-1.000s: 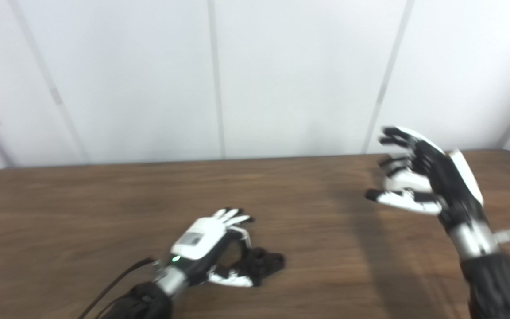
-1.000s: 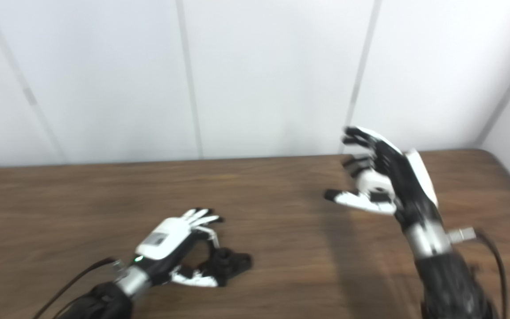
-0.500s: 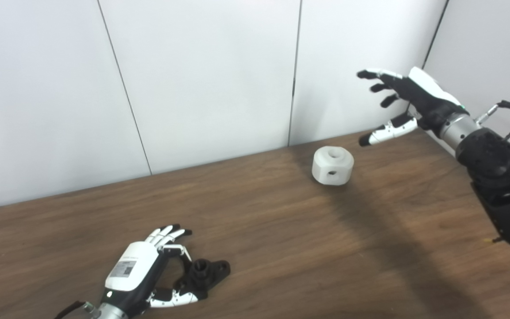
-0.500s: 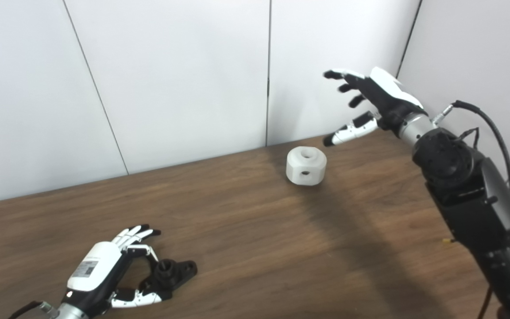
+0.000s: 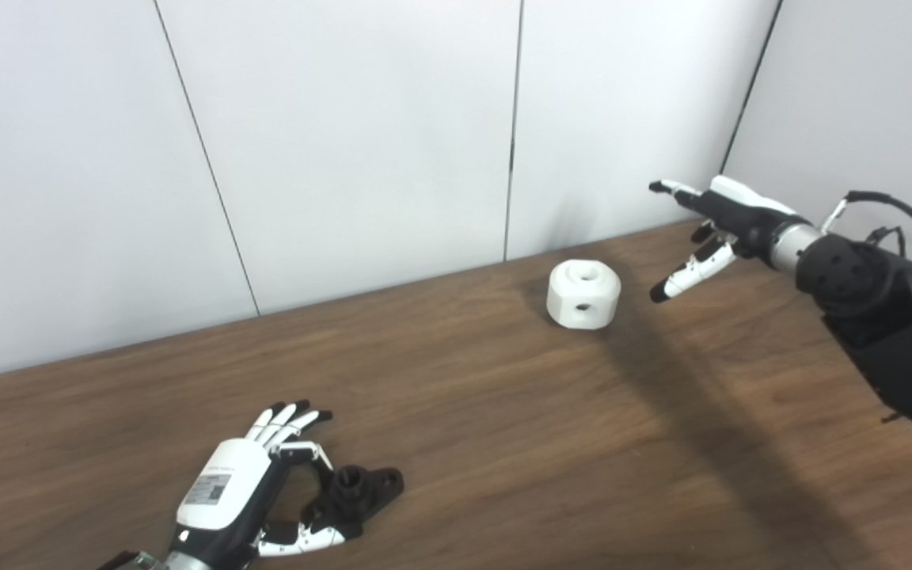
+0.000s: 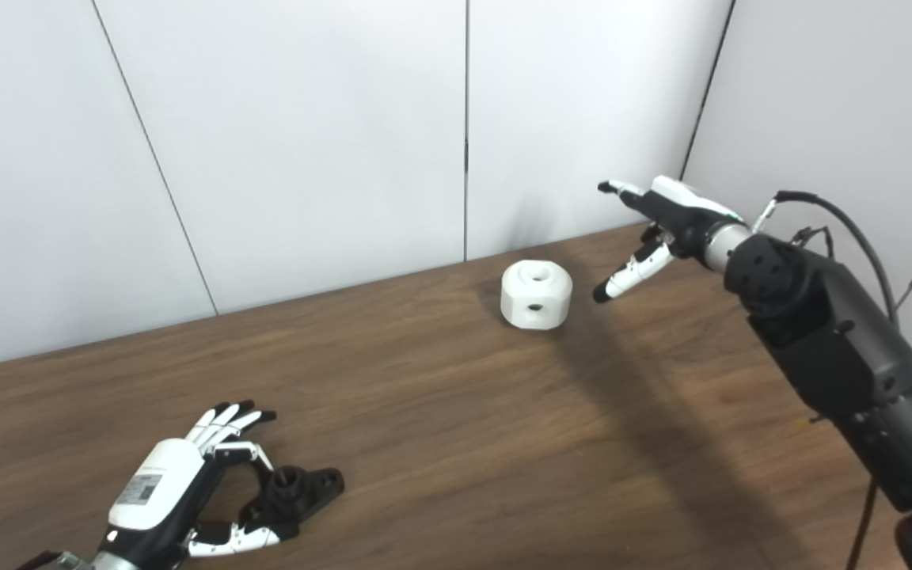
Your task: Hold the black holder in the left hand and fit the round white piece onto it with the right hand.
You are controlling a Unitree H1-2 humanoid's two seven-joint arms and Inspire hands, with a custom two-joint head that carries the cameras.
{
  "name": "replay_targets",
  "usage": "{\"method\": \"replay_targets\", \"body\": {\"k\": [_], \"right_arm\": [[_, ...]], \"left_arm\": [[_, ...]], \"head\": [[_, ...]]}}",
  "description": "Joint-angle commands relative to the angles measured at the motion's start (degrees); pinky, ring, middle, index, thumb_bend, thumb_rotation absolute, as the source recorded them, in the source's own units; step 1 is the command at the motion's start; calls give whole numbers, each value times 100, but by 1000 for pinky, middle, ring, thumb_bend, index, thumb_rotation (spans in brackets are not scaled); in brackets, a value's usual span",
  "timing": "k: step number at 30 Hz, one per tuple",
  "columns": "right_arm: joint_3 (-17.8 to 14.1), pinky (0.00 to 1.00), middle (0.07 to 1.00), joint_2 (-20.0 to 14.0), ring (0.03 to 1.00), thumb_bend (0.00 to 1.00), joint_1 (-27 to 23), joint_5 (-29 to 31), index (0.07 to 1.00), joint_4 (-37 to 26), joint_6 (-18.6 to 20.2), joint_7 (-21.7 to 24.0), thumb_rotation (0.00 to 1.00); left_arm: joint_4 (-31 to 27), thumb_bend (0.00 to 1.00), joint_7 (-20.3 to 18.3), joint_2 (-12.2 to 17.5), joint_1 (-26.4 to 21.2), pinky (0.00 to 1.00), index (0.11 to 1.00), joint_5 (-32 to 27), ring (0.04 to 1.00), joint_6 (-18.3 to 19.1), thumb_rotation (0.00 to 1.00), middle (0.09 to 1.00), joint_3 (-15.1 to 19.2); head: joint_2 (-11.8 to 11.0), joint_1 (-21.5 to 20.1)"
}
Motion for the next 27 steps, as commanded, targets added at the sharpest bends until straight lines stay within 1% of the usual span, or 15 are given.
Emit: {"method": "replay_targets", "body": {"k": [1,3,5,10,13,14,16,21,27], "right_arm": [[36,766,1000,-112,966,947,-400,-143,981,89,-27,-40,248],[180,789,1000,-70,982,937,-456,-211,990,231,31,-3,267],[261,786,1000,-15,980,938,-493,-233,985,351,41,7,268],[544,728,1000,176,947,924,-642,-390,988,696,159,98,272],[723,766,1000,299,952,933,-784,-499,988,950,150,122,264],[750,799,1000,318,969,934,-806,-510,991,986,139,126,265],[845,815,1000,367,977,933,-872,-571,993,1047,102,165,266],[979,808,1000,467,994,925,-975,-673,991,1138,77,207,248],[1067,797,1000,583,978,926,-1032,-758,984,1165,95,249,239]], "left_arm": [[524,524,-897,127,633,1000,486,451,962,135,59,890,-536],[465,524,-957,137,656,1000,486,415,968,155,58,890,-537],[441,524,-966,144,668,1000,486,388,968,161,58,887,-530],[417,524,-918,157,677,1000,487,391,960,176,57,884,-504],[338,523,-954,170,692,1000,487,340,957,206,56,884,-478],[305,523,-974,179,700,1000,487,334,955,223,56,883,-474],[222,523,-1007,209,729,1000,487,327,953,261,57,880,-469],[107,523,-1086,264,776,1000,487,279,950,328,56,878,-473],[40,523,-1111,300,800,1000,487,263,944,325,56,875,-500]], "head": [[16,8],[33,22],[46,25],[62,50],[83,79],[91,91],[90,90],[105,102],[118,109]]}}
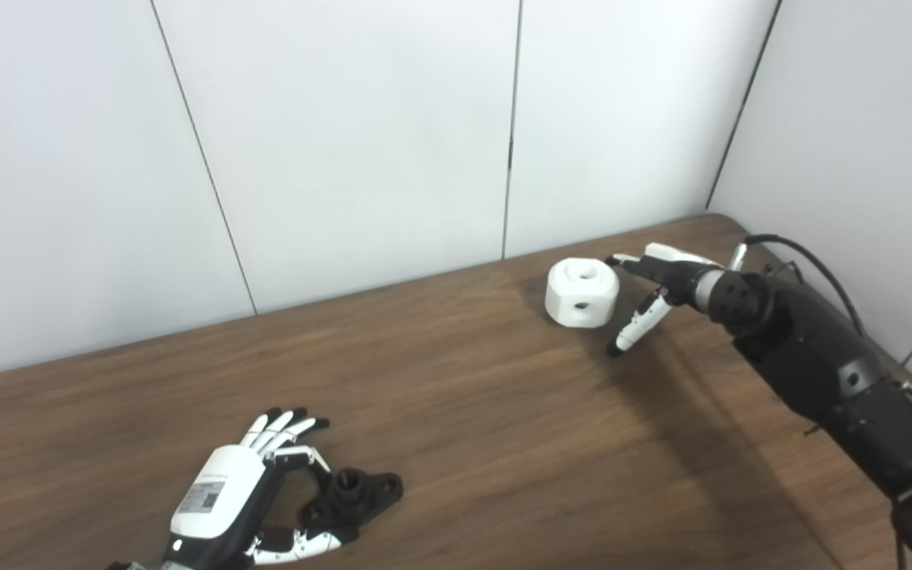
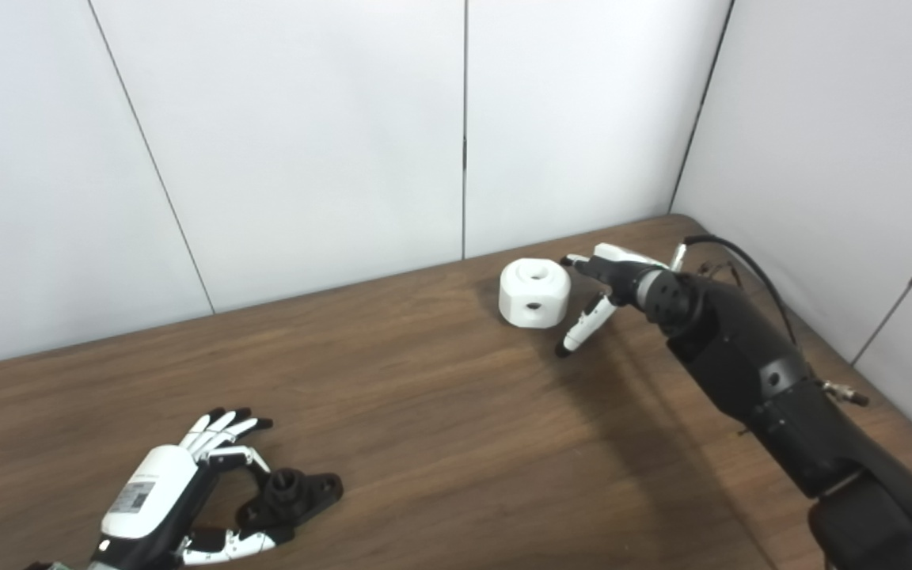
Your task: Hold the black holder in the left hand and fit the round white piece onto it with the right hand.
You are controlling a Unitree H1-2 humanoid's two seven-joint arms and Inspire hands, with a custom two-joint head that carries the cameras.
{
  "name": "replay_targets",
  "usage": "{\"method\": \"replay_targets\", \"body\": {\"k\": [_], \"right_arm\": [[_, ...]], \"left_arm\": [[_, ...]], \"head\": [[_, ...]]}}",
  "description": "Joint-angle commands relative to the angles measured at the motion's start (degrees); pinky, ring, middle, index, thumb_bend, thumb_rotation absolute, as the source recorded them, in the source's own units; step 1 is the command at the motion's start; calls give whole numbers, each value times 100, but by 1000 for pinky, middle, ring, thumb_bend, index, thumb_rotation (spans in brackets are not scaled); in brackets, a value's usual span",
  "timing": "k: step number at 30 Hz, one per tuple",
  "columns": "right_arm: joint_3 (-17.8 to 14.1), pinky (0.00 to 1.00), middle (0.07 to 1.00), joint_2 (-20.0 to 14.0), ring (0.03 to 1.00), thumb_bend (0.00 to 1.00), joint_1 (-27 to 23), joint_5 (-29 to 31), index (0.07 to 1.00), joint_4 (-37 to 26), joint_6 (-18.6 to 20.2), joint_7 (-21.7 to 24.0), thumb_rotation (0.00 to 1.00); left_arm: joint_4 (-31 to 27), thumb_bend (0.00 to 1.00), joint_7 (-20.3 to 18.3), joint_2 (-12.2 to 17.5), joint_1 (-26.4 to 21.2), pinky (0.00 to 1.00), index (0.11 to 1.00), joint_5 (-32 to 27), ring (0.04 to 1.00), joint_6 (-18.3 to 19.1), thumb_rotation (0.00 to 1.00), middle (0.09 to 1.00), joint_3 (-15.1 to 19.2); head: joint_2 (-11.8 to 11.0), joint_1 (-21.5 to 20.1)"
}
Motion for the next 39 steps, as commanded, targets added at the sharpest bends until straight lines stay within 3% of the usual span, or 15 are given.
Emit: {"method": "replay_targets", "body": {"k": [1,14,23,30,39], "right_arm": [[-22,797,1000,-111,974,926,-427,-58,985,-70,-21,17,240],[7,797,1000,6,979,904,-383,-197,988,-57,-25,-18,260],[-111,798,999,196,966,881,-361,-199,953,82,-124,-292,239],[-167,760,978,371,941,859,-343,-238,924,319,-291,-767,240],[-155,726,945,566,892,858,-405,-230,914,520,-313,-1077,254]], "left_arm": [[317,523,-1108,203,644,1000,487,390,945,224,56,876,-508],[111,523,-1213,211,706,1000,486,347,941,351,54,874,-538],[-115,522,-1391,246,737,978,487,307,938,535,53,875,-571],[-254,522,-1469,267,771,973,487,281,933,631,52,872,-569],[-289,522,-1425,275,776,945,487,336,921,598,52,867,-600]], "head": [[16,8],[85,43],[102,83],[129,123],[151,154]]}}
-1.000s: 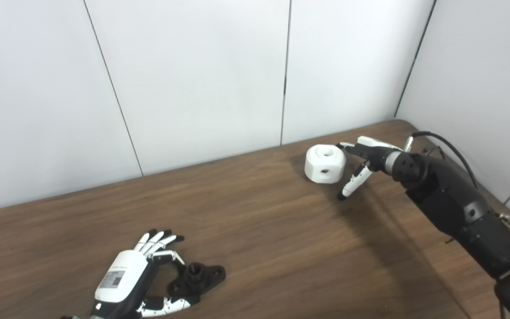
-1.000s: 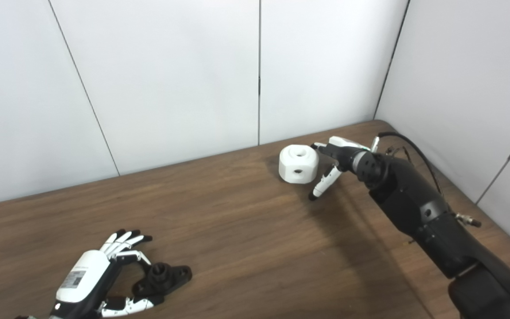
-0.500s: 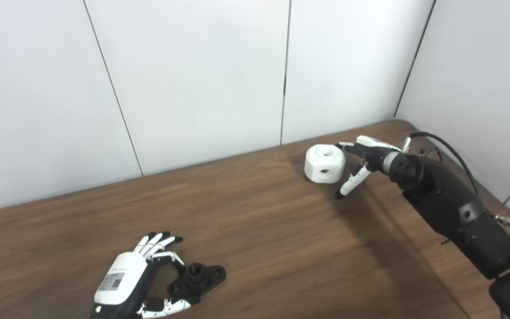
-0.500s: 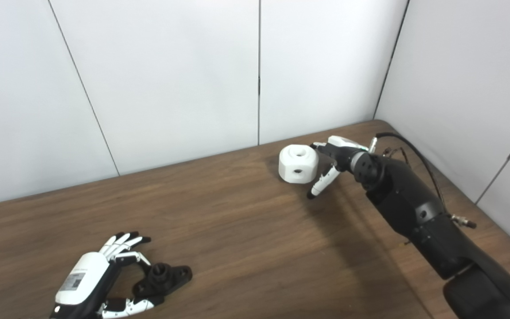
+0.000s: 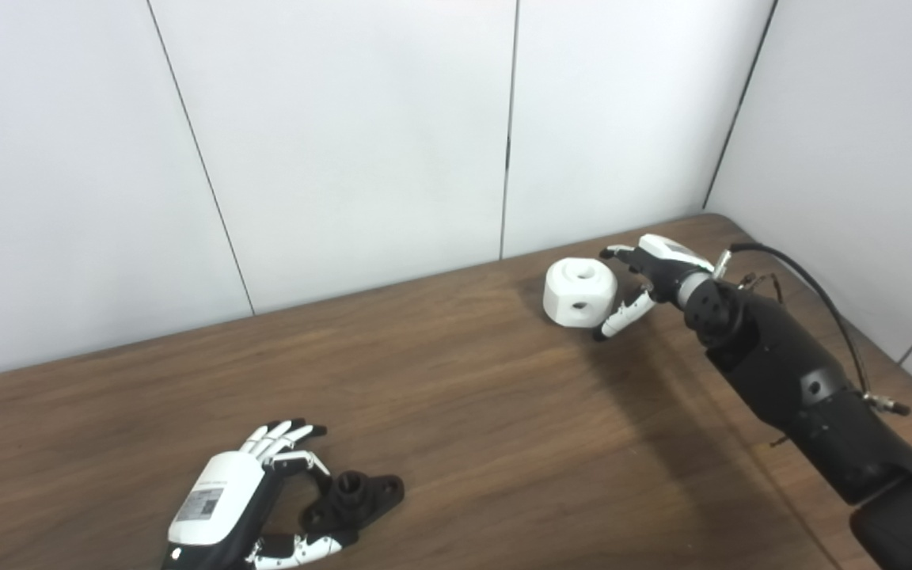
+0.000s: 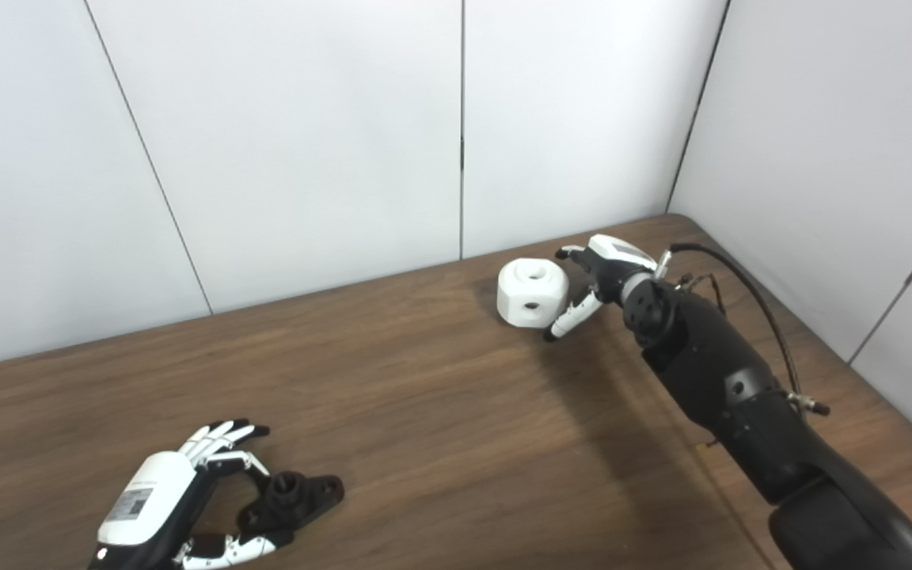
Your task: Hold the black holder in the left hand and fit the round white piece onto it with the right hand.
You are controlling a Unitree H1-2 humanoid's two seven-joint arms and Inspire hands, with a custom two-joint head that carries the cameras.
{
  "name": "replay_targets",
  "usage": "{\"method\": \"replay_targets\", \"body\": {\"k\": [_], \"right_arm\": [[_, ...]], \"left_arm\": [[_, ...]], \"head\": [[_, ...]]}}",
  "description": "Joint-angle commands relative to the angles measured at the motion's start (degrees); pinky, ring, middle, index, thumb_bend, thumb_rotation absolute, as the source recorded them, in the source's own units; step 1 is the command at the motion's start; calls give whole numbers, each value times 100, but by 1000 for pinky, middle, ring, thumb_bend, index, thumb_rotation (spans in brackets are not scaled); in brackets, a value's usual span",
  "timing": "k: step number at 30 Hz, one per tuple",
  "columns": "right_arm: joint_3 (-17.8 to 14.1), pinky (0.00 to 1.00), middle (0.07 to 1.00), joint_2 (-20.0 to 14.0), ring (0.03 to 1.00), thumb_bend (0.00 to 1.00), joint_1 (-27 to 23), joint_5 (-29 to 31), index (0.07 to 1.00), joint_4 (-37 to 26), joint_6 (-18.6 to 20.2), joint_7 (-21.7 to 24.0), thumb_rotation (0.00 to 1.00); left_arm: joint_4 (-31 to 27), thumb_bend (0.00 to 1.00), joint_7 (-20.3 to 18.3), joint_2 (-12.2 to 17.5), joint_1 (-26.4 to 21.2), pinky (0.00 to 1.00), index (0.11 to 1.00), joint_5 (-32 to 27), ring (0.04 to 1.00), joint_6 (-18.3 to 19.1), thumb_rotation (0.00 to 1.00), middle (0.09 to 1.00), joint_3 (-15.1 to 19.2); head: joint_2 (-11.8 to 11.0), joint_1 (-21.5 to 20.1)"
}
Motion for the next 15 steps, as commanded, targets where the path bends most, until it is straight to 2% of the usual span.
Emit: {"method": "replay_targets", "body": {"k": [1,15], "right_arm": [[-7,721,944,69,890,857,-325,62,913,-19,-192,-31,259],[30,746,946,126,899,865,-347,26,913,0,-169,14,262]], "left_arm": [[269,522,-1164,221,578,944,486,389,921,77,52,868,-581],[138,522,-1271,216,576,927,486,374,910,205,51,862,-614]], "head": [[1,-4],[63,39]]}}
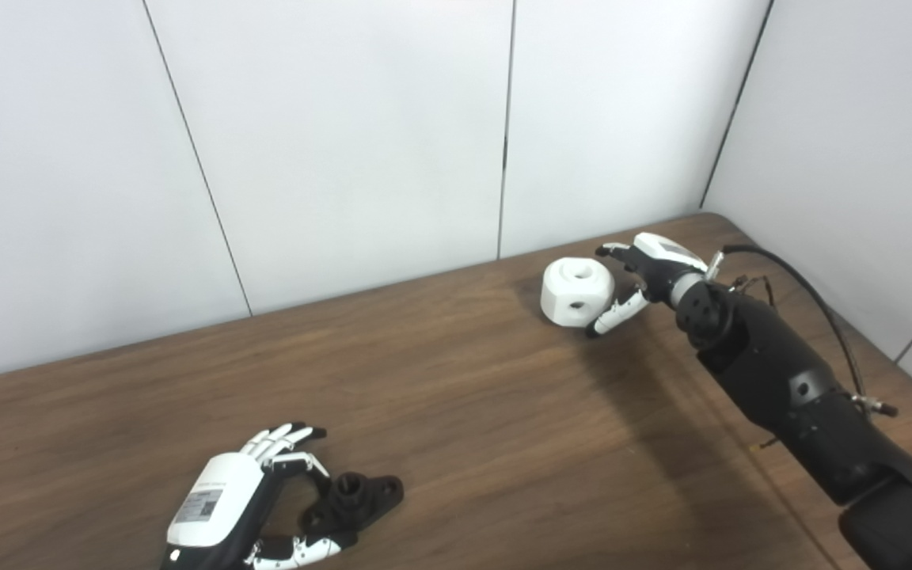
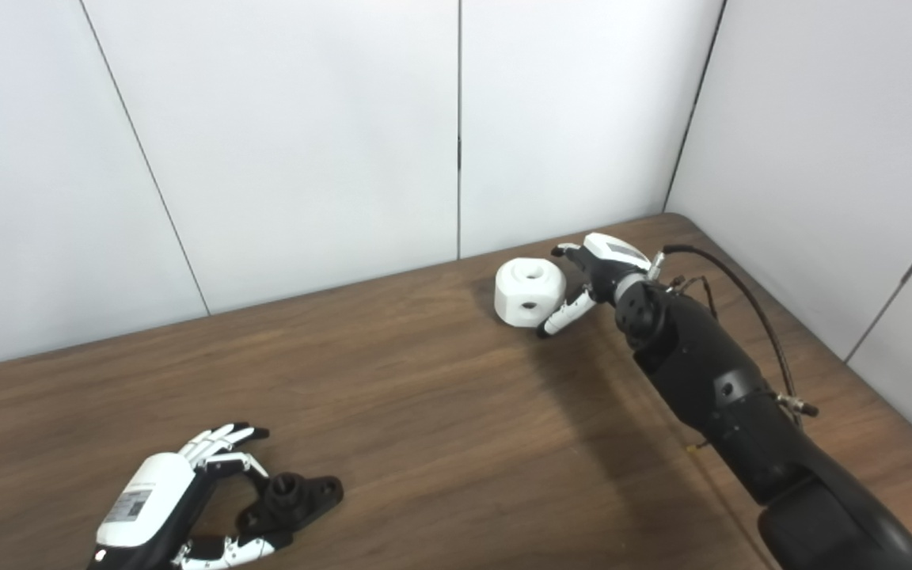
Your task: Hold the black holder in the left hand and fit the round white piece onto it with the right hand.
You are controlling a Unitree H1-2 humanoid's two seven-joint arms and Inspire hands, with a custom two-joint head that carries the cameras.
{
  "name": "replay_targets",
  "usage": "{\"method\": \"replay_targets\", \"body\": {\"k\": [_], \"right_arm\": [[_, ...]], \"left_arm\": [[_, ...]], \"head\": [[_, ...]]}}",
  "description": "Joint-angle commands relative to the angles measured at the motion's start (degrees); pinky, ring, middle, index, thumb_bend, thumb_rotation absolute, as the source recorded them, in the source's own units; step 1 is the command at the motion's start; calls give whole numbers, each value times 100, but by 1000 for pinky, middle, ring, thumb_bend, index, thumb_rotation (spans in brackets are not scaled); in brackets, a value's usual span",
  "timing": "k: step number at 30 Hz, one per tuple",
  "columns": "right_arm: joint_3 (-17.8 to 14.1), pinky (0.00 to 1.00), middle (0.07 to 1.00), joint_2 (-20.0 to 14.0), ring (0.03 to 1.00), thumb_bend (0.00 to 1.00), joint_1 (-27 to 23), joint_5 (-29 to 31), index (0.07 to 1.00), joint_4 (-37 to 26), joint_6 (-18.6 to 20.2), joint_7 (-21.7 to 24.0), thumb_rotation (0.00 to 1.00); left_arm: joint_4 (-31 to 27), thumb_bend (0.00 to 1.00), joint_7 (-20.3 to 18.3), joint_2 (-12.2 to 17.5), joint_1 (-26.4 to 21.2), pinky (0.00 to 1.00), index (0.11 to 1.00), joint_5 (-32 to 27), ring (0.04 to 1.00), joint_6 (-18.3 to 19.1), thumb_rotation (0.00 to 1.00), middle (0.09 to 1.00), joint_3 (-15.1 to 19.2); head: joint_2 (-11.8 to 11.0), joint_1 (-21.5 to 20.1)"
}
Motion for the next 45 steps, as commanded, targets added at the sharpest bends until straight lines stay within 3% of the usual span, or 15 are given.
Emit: {"method": "replay_targets", "body": {"k": [1,25,45], "right_arm": [[17,743,947,27,896,869,-324,140,913,-31,-185,122,256],[160,710,939,112,886,912,-380,180,819,20,-260,270,258],[277,714,942,278,890,891,-424,158,843,7,-232,283,245]], "left_arm": [[182,522,-1283,188,556,926,486,367,910,158,51,863,-602],[75,522,-1390,175,575,916,486,383,913,263,51,863,-611],[97,522,-1393,135,599,926,487,412,921,282,51,871,-645]], "head": [[1,-5],[82,47],[149,93]]}}
